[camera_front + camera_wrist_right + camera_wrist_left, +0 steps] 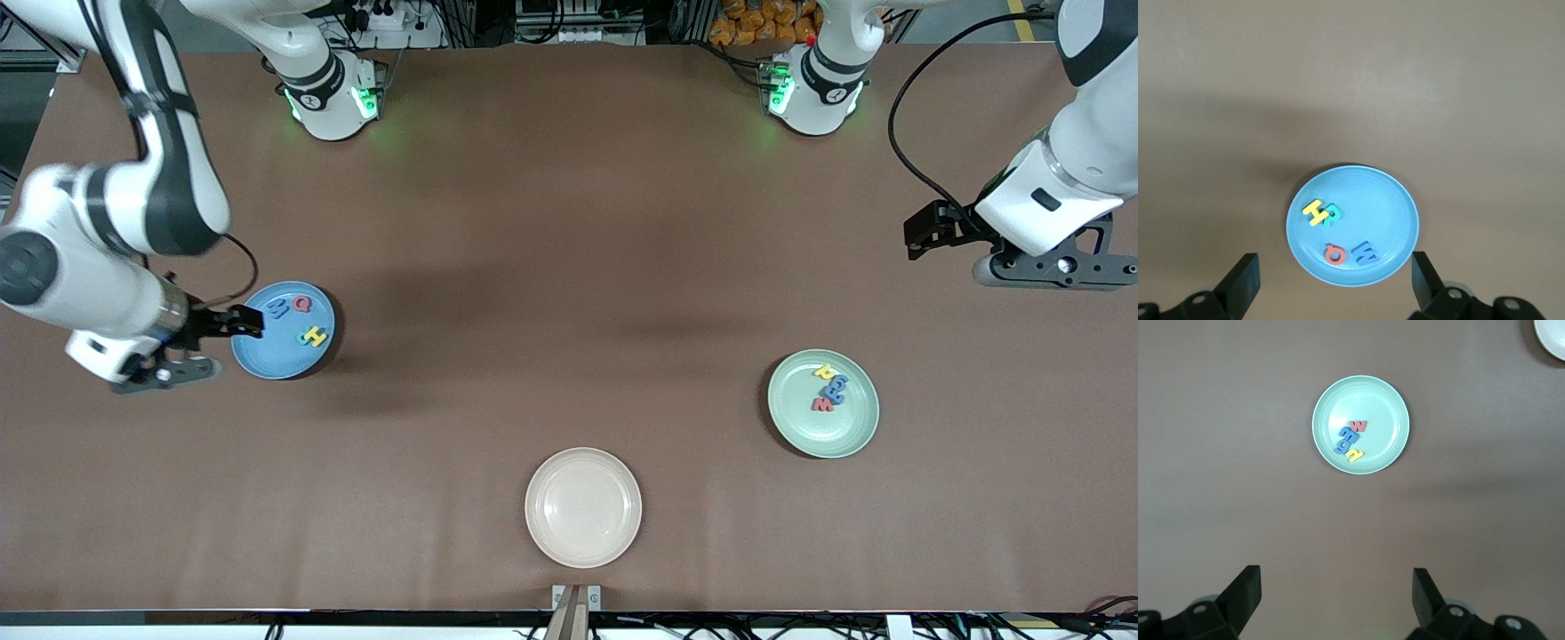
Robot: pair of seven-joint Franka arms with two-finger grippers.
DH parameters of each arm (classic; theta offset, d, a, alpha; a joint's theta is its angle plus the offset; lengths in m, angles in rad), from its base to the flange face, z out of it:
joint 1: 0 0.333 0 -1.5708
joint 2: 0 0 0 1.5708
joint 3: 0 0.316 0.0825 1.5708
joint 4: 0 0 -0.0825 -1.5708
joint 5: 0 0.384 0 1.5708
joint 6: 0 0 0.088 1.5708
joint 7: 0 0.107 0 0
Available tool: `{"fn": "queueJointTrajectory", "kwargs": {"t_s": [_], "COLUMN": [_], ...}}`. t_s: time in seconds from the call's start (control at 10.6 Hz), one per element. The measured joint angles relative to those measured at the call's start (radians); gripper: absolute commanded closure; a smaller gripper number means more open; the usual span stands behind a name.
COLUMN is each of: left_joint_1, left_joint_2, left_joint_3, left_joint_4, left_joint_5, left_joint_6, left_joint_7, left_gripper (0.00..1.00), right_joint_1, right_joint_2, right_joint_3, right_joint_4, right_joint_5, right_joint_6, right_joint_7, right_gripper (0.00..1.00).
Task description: Sort uppercase to blue plate, lowercase to green plate
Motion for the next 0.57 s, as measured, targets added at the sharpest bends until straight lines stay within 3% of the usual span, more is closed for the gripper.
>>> {"fn": "queueJointTrajectory", "kwargs": {"t_s": [0.19,0.57], "left_joint_1": [0.0,0.004], "left_joint_2": [0.0,0.0], "left_joint_3": [0.0,0.001], "left_joint_4": [0.0,0.0], "left_joint_5": [0.0,0.0], "left_joint_6": [0.0,-0.002], "left_joint_7": [0.0,0.0], "left_gripper": [0.0,0.0], "right_joint_1": [-0.011,-0.028], "right_joint_2": [-0.066,-0.095], "right_joint_3": [0.0,0.0], "right_joint_4": [0.066,0.267], "right_joint_5": [0.0,-0.001], "right_joint_6": [-0.126,-0.382], "right_joint_7": [0.02,0.024], "right_gripper": [0.0,0.0]}}
